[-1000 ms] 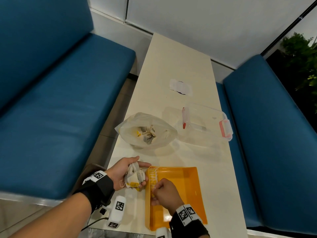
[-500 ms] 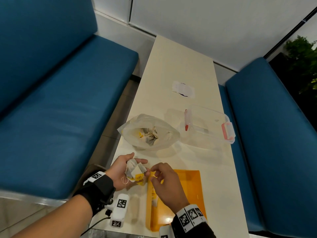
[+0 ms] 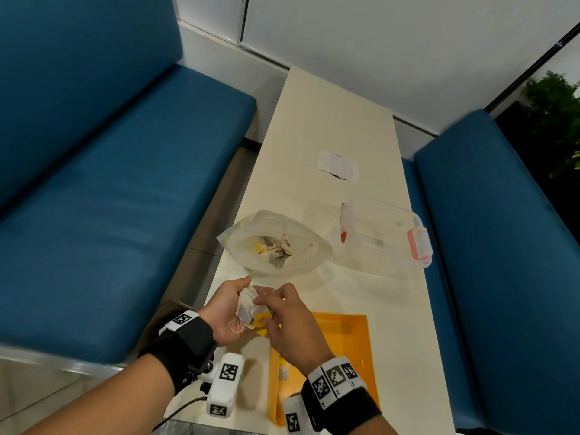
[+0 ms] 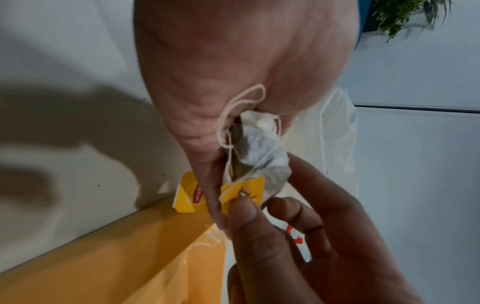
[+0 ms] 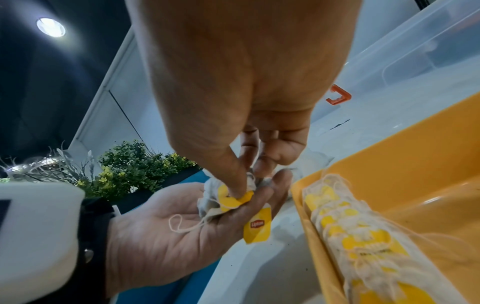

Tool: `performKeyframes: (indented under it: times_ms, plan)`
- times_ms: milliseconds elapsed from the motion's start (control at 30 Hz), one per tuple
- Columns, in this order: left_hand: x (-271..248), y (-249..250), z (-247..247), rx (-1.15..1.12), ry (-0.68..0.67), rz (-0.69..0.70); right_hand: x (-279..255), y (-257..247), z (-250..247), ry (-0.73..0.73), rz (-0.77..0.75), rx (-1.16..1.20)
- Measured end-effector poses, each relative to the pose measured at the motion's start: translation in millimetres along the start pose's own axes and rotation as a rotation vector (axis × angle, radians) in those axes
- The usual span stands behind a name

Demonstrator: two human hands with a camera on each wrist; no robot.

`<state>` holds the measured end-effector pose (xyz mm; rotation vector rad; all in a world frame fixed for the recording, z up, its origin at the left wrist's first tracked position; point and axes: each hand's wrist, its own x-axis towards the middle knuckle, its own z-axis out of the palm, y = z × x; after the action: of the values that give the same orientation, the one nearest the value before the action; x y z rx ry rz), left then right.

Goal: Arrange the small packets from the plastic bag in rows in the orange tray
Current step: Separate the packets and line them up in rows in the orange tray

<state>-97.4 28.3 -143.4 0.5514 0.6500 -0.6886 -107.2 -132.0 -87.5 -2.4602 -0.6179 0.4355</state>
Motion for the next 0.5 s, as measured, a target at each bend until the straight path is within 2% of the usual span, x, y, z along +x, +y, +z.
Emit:
performKeyframes:
  times_ms: [267,500]
  plan:
    - [-3,2,1,0.014,-0.001,0.019,1,0,-5,0.090,0.026,0.177]
    - [-4,2,-1,0.029,0.012,0.047,3,11,-20,0.276,0.183,0.364]
